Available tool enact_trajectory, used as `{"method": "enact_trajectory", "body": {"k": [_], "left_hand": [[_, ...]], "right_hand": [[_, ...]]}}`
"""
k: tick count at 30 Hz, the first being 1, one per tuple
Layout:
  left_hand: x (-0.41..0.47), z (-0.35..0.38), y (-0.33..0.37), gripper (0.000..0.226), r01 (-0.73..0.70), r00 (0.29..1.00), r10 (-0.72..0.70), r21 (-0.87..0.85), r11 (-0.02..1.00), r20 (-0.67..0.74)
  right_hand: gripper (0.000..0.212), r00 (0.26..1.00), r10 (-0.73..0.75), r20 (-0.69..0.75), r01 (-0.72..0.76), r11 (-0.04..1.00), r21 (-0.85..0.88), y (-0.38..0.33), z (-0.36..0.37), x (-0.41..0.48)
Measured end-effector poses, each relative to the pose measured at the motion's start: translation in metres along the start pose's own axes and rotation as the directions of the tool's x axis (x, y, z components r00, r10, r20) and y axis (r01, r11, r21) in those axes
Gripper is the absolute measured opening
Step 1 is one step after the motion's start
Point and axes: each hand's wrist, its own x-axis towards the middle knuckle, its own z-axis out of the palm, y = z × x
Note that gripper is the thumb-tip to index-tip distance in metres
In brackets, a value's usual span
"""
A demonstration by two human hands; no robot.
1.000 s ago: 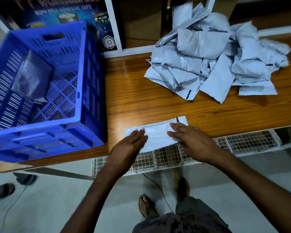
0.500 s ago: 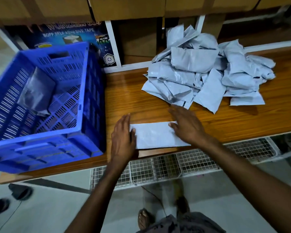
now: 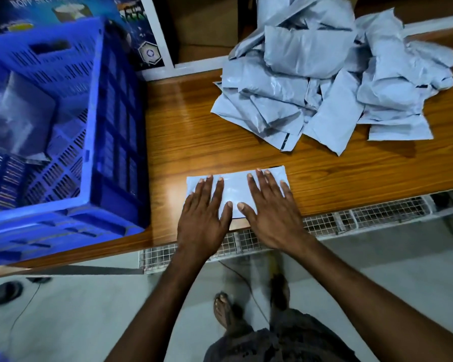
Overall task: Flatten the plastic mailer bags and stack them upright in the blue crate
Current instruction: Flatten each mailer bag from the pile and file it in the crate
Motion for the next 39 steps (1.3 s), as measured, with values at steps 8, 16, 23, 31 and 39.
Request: {"method": "enact_trajectory", "body": {"k": [8,16,23,31,39], "left_hand": [[-0.009,-0.028,-0.022,0.09,0.122,0.972,-0.135,0.077,0.99,0.192],[0.044,-0.046,-0.011,0.034,0.197,0.98,-0.199,-0.107,0.974,-0.01],[0.072,-0.054,-0.024,0.042,0.212,0.966,-0.185,-0.142,0.967,0.182],[0.064,-0.092,-0.015,0.014,-0.093,0.994,0.086,-0.123,0.988,-0.061],[0.054,-0.126,-0.001,0.014,-0.281,0.897,0.294,0.087,0.956,-0.331]], "right_hand": [[0.081,0.999,0.023,0.025,-0.022,0.999,-0.036,0.025,-0.013,-0.007],[0.04,0.987,-0.038,-0.153,0.047,0.997,0.054,-0.002,-0.043,0.029],[0.049,0.994,-0.093,-0.053,0.097,0.992,0.081,-0.01,-0.053,0.056],[0.026,0.961,-0.188,-0.202,0.217,0.967,0.133,-0.009,-0.1,0.045],[0.005,0.811,-0.326,-0.486,0.341,0.938,-0.059,-0.014,-0.139,0.03]]}}
